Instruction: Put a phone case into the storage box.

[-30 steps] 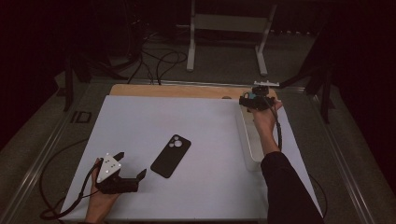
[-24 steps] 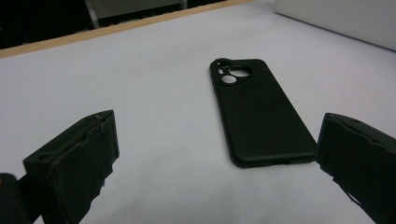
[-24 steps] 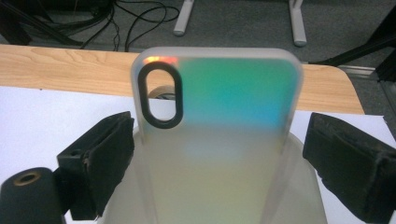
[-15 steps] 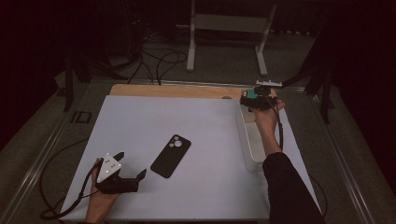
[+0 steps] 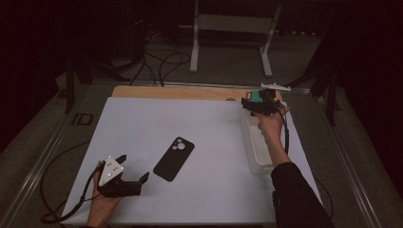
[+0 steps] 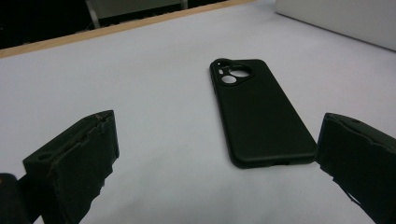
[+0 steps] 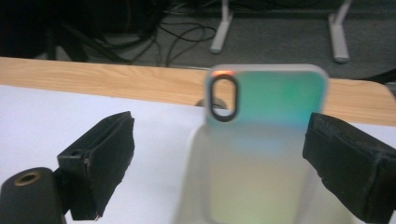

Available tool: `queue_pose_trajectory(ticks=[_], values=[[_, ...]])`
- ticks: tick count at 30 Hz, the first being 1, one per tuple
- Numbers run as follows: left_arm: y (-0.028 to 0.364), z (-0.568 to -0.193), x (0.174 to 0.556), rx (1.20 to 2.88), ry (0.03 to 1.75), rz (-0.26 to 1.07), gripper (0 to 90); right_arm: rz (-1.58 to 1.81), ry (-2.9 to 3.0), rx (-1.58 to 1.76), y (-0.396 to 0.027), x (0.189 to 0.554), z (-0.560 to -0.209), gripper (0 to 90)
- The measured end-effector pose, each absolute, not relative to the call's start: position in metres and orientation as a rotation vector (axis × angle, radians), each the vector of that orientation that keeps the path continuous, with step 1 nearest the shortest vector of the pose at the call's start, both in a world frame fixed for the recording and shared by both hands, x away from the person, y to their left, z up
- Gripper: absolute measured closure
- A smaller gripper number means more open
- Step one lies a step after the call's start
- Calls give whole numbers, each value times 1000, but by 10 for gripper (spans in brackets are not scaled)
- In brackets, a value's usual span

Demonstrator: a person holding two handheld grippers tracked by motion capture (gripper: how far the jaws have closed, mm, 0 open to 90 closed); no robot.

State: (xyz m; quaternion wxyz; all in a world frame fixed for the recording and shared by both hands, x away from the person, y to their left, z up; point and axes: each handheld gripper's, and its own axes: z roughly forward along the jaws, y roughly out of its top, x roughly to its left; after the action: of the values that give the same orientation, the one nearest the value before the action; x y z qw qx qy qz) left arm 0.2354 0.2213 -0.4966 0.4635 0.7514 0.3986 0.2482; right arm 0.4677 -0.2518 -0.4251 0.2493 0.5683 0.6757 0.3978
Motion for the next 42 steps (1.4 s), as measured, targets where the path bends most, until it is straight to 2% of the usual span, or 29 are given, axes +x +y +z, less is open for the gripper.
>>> queue_pose_trajectory(ticks=[27, 42], values=[[221, -497, 236, 1850, 982, 610, 2, 1278, 1948, 1318, -232, 396, -412, 88], [224, -495, 238, 1847, 1022, 616, 2, 1366, 1973, 1173, -236, 327, -427, 88]])
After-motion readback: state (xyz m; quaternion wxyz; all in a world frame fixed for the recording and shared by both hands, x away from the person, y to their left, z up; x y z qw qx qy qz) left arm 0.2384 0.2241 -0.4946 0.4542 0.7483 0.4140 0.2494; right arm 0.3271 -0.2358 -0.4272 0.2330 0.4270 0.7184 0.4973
